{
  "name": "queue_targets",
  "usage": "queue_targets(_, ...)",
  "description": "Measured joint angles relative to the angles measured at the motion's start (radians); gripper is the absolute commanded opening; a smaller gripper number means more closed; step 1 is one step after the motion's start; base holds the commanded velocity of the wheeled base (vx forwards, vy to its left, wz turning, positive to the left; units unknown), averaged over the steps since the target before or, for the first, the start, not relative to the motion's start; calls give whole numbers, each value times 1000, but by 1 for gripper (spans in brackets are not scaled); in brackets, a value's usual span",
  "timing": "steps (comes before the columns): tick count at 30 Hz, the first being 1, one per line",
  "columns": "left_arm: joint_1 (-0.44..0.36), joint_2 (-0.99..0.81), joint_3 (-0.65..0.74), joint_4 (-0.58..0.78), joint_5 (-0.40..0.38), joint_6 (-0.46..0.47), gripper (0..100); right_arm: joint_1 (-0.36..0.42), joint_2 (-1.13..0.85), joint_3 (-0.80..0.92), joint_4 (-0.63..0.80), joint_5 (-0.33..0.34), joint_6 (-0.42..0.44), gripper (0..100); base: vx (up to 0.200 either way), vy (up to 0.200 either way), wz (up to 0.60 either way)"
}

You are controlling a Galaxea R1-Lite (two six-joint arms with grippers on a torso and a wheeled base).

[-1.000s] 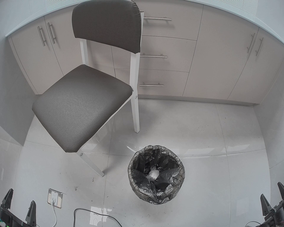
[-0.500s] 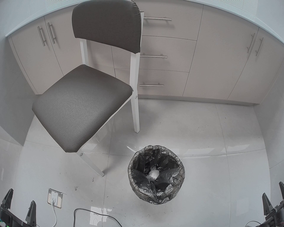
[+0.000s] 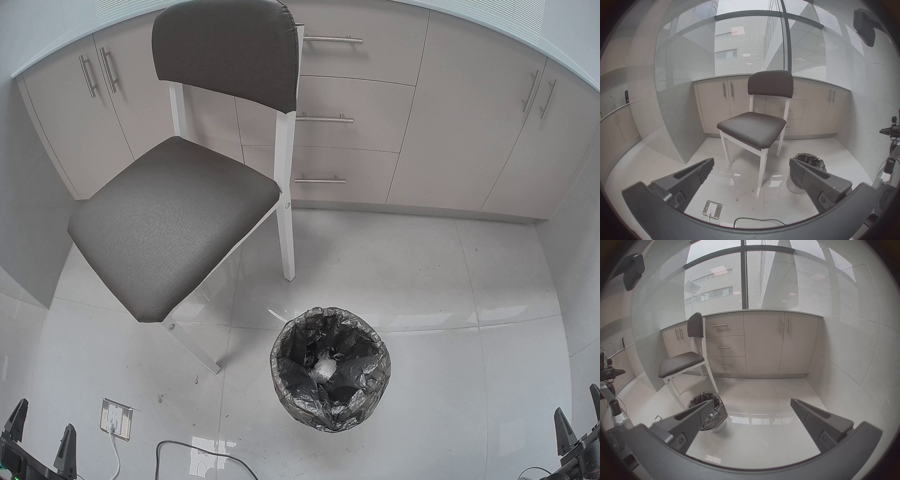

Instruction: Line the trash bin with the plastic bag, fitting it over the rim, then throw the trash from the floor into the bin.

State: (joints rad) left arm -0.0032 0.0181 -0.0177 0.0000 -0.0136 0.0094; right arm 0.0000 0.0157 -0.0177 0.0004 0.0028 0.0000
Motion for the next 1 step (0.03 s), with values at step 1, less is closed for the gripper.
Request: queue_targets(1, 0, 0, 0, 0, 0, 0, 100, 0, 0, 0, 0, 0, 0, 100, 0, 0, 0)
